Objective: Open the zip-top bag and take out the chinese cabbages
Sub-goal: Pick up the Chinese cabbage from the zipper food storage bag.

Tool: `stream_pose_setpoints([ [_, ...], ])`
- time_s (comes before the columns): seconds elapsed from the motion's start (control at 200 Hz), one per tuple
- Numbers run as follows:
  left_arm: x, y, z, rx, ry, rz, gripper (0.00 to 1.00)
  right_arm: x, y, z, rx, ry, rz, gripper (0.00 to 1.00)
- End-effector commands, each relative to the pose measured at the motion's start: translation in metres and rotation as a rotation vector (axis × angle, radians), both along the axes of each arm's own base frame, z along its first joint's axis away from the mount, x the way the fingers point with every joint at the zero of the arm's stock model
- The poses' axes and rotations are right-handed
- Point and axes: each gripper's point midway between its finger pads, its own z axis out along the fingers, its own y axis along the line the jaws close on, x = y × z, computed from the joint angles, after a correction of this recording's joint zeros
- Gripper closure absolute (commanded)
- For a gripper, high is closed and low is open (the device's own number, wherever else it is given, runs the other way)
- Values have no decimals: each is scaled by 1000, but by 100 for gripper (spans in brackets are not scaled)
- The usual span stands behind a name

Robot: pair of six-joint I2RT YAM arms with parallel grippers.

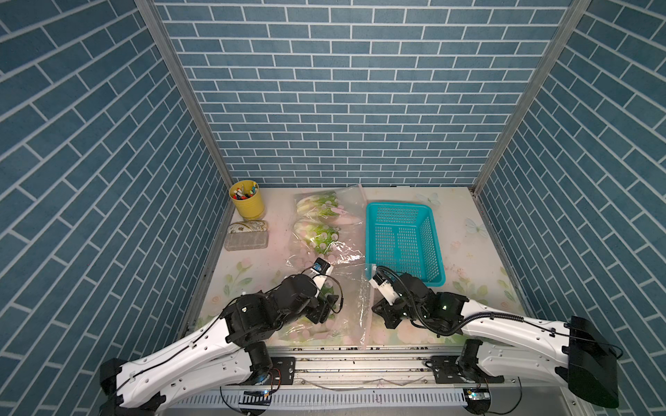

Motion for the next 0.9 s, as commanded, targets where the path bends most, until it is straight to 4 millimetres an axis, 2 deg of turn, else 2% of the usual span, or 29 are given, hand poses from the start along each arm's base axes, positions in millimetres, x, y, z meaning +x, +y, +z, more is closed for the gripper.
stream_pose_setpoints([
  [0.0, 0, 3, -4, 5, 6, 8, 27, 4, 1, 2, -6, 6, -42, 98],
  [0.405, -1, 4, -5, 5, 7, 9, 27, 7, -2, 2, -92, 23, -58, 100],
  [0.58, -1, 6, -6, 5, 4, 12, 27, 8, -13, 6, -116, 3, -76, 100],
  [0.89, 0, 5, -5, 4, 2, 12, 27, 8, -3, 10, -85, 11, -65, 100],
])
